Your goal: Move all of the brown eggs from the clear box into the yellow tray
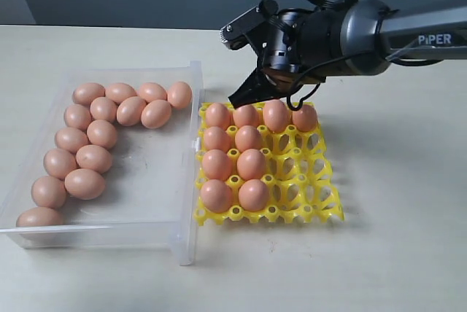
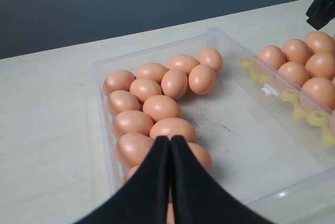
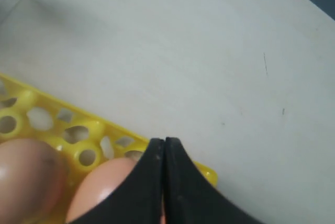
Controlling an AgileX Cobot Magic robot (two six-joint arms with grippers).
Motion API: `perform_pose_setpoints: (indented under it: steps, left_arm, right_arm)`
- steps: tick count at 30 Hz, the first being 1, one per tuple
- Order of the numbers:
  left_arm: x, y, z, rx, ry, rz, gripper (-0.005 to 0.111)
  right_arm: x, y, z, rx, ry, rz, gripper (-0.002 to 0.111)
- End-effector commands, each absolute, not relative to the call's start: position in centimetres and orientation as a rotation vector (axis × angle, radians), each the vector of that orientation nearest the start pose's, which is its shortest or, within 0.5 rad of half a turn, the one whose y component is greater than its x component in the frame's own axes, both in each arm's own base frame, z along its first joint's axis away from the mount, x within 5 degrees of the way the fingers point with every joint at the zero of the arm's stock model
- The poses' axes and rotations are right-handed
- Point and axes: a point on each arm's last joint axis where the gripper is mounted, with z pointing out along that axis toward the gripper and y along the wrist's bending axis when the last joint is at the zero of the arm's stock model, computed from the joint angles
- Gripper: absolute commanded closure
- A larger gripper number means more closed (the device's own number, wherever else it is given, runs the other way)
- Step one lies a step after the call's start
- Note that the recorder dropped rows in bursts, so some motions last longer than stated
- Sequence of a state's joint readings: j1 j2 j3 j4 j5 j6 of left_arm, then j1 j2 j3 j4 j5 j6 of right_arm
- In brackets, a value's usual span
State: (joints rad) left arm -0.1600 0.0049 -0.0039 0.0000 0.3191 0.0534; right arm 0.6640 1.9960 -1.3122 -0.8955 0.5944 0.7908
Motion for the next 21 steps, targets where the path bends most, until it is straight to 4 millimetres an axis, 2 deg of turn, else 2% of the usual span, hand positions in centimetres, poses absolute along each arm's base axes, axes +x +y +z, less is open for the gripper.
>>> perform_pose_setpoints:
  steps: [1,8,11,15,21]
  left_arm:
    - [5.4,-0.9,18.5,0.191,1.783,-0.078,0.106]
    - [5.4,-0.9,18.5,0.191,1.783,-0.078,0.106]
    - [5.4,-0.9,18.5,0.191,1.783,-0.078,0.106]
    - [5.4,-0.9,18.5,0.191,1.783,-0.078,0.106]
    - [5.4,-0.9,18.5,0.191,1.783,-0.078,0.106]
  right_arm:
    - [35.4,22.2,16.5,-0.712,2.37,-0.356,0.109]
    - [35.7,22.4,14.0,-0.779,2.39,-0.384,0.109]
    - [35.7,22.4,13.6,-0.781,2.398,-0.389,0.109]
    - [35.6,22.2,14.0,-0.77,2.401,-0.402,0.109]
    - [35.3,21.7,15.6,-0.718,2.406,-0.439,0.109]
